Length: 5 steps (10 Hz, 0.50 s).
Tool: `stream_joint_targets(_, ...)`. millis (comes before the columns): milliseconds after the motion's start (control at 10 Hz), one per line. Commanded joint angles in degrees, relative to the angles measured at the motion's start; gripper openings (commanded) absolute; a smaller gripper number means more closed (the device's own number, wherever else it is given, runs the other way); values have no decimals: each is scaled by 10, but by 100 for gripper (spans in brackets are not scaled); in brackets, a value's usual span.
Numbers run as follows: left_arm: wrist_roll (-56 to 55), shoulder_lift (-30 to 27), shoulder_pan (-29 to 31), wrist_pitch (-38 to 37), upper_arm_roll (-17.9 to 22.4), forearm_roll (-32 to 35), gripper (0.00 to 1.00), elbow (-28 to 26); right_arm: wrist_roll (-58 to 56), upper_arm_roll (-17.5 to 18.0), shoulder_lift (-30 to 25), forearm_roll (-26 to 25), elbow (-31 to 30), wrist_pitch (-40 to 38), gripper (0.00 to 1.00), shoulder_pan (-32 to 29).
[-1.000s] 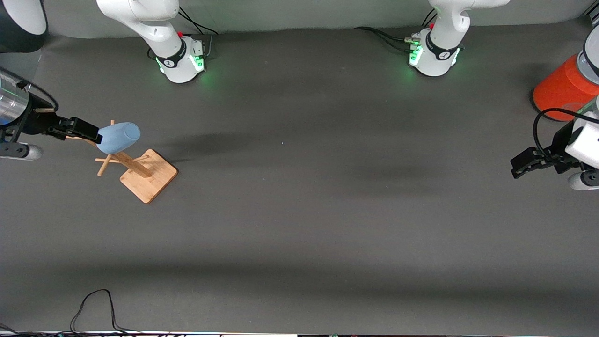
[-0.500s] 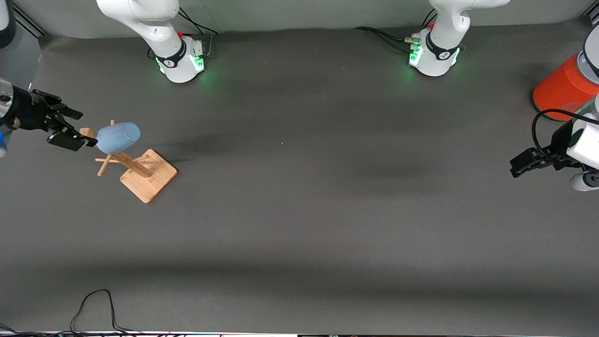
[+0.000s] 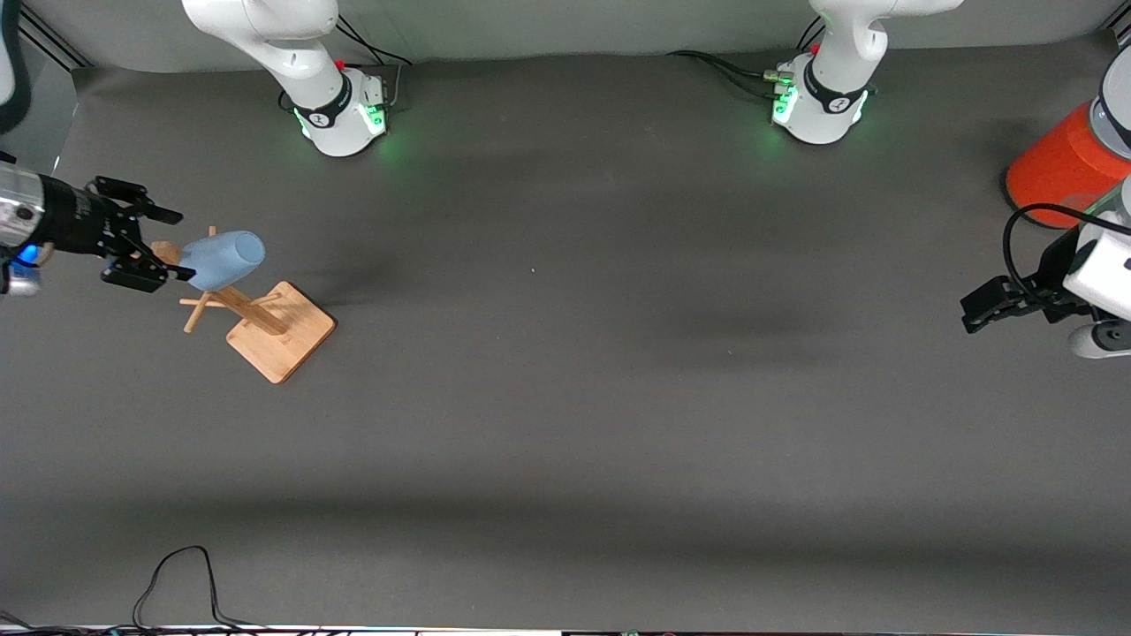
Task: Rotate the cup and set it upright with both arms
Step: 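Close the right gripper on the light blue cup on the mug tree peg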
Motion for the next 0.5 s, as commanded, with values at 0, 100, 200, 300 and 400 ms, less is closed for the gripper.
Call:
stream_joint_targets(0, 11, 3, 1, -15, 2, -7, 100, 14, 19, 1, -23, 14, -59, 40, 100, 3)
stream_joint_targets(100, -63, 3, -1, -15, 2, -7, 100, 13, 19, 1, -21, 14, -80, 53, 100, 5)
stream_joint_targets(200, -124, 3, -6, -15, 1, -1, 100, 14, 19, 1, -21, 16, -102, 75, 100, 9)
stream_joint_targets(300, -111, 3, -10, -16, 1, 8, 100, 14, 19, 1, -21, 21, -115, 98, 100, 11)
stream_joint_targets(400, -33, 3, -8, -16, 1, 13, 100, 14, 19, 3, -18, 21, -120, 106, 100, 14)
